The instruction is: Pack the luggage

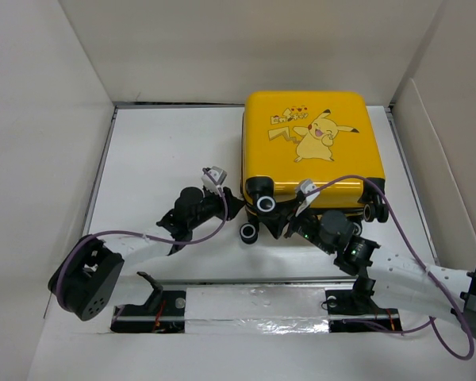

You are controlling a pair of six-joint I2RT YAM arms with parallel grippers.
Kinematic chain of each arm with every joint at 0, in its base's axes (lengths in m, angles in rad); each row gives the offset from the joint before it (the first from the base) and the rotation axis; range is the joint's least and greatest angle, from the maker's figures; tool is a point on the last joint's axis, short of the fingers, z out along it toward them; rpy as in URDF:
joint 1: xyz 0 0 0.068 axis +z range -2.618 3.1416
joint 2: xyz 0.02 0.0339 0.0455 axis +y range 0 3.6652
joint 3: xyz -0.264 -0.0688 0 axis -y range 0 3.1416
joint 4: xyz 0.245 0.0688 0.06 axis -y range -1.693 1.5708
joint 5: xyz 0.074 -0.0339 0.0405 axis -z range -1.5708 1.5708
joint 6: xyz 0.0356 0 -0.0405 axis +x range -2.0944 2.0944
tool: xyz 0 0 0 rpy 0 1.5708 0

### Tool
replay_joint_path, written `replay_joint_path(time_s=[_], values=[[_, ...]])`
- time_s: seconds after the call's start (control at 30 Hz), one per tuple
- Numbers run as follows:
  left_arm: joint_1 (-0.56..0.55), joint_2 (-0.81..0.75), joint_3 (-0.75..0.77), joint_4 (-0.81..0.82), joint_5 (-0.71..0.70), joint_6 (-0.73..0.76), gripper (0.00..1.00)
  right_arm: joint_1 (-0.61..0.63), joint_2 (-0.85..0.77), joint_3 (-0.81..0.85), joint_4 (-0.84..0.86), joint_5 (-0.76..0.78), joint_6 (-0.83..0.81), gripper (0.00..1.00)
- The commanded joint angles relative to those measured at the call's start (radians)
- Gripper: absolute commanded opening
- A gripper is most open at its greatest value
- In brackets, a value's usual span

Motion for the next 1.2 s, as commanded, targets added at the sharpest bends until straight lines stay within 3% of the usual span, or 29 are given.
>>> replay_joint_path(time_s=[0.0,0.13,0.37,0.43,0.77,1.03,1.17], values=[[0.0,0.009,0.054,0.037,-0.029,0.025,0.33,0.029,-0.024,0.058,0.06,-0.06,0.028,0.0],[0.0,0.042,0.1,0.015,-0.067,0.045,0.32,0.029,-0.029,0.055,0.057,-0.064,0.028,0.0],[0.0,0.087,0.128,0.024,-0.106,0.07,0.11,0.029,-0.03,0.049,0.063,-0.075,0.028,0.0],[0.0,0.096,0.136,0.029,-0.127,0.079,0.0,0.029,-0.029,0.046,0.066,-0.077,0.031,0.0],[0.0,0.115,0.168,0.041,-0.251,0.099,0.0,0.029,-0.015,0.055,0.073,-0.101,0.028,0.0],[0.0,0.055,0.052,0.055,-0.084,0.05,0.0,0.029,-0.012,0.055,0.071,-0.092,0.026,0.0],[0.0,0.026,0.039,0.0,-0.081,0.039,0.0,0.029,-0.006,0.055,0.077,-0.092,0.026,0.0]])
